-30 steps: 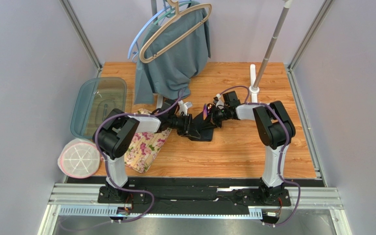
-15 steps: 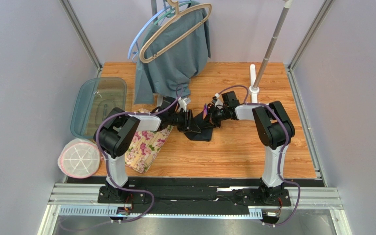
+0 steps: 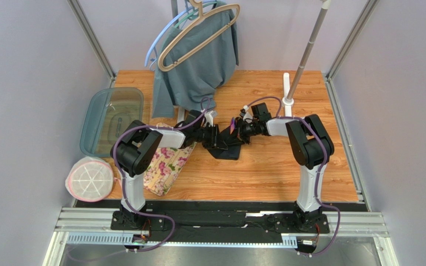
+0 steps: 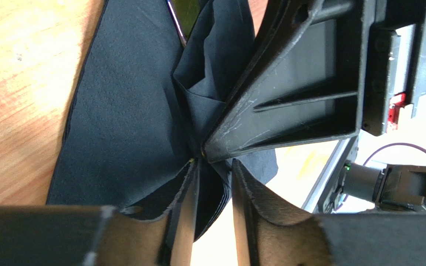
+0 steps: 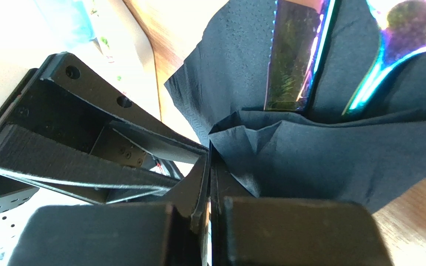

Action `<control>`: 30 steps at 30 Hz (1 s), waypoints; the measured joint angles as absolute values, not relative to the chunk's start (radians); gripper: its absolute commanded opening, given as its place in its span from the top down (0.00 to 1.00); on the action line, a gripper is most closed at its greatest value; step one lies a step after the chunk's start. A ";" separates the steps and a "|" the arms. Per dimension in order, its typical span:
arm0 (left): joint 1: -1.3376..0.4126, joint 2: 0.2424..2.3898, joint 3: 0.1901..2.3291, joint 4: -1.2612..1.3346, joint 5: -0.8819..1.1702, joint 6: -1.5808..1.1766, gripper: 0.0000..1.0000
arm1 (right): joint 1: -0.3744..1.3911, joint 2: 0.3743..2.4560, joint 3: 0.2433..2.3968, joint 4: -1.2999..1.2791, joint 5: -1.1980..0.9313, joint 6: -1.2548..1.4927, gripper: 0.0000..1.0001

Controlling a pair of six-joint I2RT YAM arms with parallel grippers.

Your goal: Place the utensils on the paper napkin and roll it up

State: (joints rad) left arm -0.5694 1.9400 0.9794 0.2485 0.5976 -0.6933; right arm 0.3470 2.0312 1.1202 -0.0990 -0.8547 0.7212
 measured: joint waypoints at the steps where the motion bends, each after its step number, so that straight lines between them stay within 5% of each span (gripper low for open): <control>1: -0.570 1.940 0.979 0.249 0.595 -0.694 0.74 | 0.347 2.031 1.120 -0.097 -0.856 0.722 1.00; 5: -0.570 1.940 0.980 0.247 0.580 -0.693 0.87 | 0.347 2.031 1.120 -0.092 -0.861 0.725 0.98; 9: -0.570 1.940 0.981 0.244 0.572 -0.699 1.00 | 0.347 2.031 1.120 -0.092 -0.860 0.725 0.85; 17: -0.570 1.940 0.981 0.224 0.539 -0.701 1.00 | 0.340 1.944 1.155 -0.196 -0.848 0.649 0.79; 30: -0.570 1.940 0.981 0.200 0.499 -0.718 1.00 | 0.327 1.817 1.198 -0.363 -0.683 0.458 0.91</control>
State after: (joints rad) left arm -0.5701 1.9400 0.9806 0.1997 0.4992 -0.7177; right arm 0.3275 1.8168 1.1984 -0.3626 -0.6834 0.4583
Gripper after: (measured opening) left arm 0.007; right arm 0.104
